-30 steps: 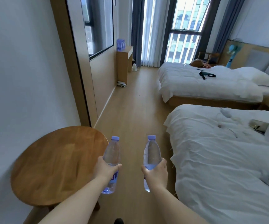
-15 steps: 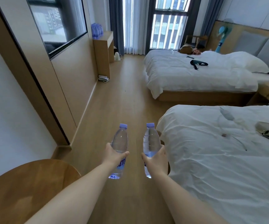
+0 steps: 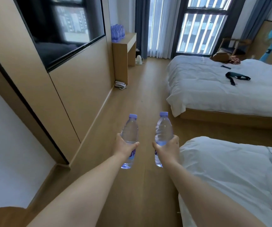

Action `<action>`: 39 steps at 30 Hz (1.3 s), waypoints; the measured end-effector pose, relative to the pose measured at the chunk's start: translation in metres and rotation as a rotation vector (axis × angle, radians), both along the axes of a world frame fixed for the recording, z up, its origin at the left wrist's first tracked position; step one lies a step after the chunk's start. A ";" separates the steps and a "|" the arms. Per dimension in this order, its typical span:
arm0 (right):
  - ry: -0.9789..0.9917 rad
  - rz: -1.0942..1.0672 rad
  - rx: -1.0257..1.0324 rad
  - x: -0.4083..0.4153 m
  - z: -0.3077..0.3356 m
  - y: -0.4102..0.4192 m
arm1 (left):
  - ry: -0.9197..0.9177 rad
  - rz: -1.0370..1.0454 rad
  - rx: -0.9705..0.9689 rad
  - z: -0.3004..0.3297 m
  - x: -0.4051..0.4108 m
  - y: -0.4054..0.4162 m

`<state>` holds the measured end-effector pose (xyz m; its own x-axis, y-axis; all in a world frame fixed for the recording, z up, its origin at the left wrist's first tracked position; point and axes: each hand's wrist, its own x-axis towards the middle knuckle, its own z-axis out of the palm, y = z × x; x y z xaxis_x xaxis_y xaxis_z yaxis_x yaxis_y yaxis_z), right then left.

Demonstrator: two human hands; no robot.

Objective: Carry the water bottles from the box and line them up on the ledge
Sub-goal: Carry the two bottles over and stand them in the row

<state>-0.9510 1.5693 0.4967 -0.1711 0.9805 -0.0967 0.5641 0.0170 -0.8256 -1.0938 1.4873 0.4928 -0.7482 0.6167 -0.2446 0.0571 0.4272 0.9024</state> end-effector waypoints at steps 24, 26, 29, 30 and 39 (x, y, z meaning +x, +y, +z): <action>0.003 -0.100 0.012 -0.317 -0.009 0.477 | 0.188 -0.080 -0.206 -0.001 -0.313 0.494; 0.019 -0.101 -0.004 -0.340 -0.011 0.522 | 0.173 -0.069 -0.207 -0.002 -0.337 0.536; 0.046 -0.073 0.009 -0.376 -0.018 0.595 | 0.142 -0.024 -0.191 -0.006 -0.375 0.604; 0.059 -0.066 0.005 -0.388 -0.021 0.620 | 0.129 -0.013 -0.180 -0.006 -0.389 0.627; 0.079 0.056 -0.020 -0.510 -0.009 0.828 | 0.026 0.049 -0.091 0.005 -0.520 0.814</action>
